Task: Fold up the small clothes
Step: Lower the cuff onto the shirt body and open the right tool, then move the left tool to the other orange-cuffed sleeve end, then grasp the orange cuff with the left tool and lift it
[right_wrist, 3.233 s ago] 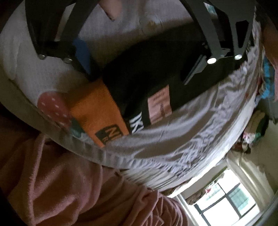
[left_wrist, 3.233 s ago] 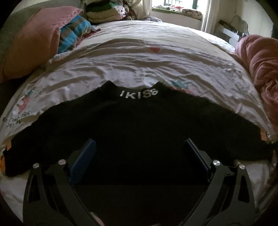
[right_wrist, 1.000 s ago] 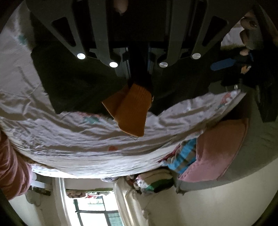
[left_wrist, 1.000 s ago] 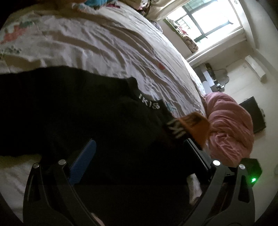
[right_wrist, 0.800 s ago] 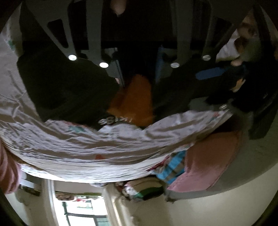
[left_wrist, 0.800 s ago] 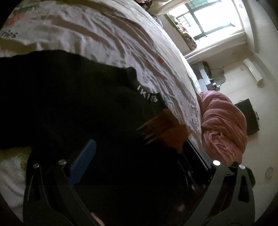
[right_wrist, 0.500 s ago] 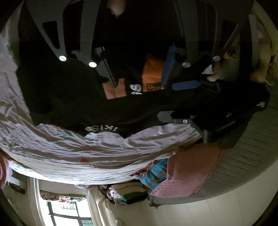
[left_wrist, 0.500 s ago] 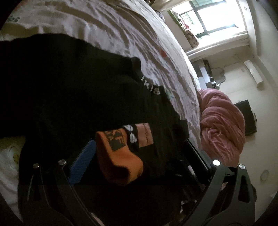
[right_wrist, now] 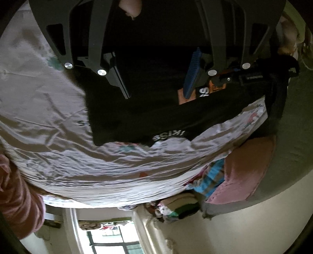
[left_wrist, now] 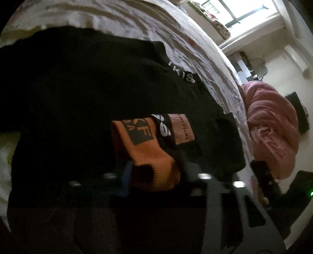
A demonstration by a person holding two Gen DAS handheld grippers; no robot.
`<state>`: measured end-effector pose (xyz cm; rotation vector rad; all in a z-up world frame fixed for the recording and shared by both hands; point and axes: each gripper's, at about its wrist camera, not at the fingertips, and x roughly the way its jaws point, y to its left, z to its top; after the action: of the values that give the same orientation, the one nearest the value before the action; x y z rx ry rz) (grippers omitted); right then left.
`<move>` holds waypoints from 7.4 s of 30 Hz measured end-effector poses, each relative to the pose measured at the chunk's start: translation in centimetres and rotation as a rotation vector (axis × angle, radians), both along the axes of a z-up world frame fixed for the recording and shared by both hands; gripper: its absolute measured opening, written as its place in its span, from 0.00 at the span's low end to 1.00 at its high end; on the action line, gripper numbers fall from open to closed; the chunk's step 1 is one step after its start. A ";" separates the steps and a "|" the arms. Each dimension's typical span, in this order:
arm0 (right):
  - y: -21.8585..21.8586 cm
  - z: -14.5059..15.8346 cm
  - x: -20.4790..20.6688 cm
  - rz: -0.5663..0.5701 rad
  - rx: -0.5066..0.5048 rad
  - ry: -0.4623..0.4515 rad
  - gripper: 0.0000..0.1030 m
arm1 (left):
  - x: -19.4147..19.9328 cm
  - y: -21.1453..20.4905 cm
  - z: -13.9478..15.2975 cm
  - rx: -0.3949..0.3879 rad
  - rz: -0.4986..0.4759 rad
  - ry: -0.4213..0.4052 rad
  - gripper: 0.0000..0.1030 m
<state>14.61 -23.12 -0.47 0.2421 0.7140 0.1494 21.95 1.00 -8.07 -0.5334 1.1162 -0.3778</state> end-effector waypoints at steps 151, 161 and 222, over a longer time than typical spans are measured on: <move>27.1 3.3 2.8 0.509 -0.186 -0.055 0.96 | -8.1 25.0 6.0 0.504 0.716 -0.021 0.91; 29.3 3.6 3.7 0.547 -0.168 -0.058 0.96 | -8.3 27.7 3.5 0.448 0.784 0.073 0.91; 3.8 0.6 1.2 0.116 0.086 0.022 0.95 | -6.3 9.7 15.8 0.225 0.303 -0.495 0.05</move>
<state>15.82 -19.29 0.17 0.2855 0.7449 0.2884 15.67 10.73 7.70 -0.3729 0.5774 -0.1054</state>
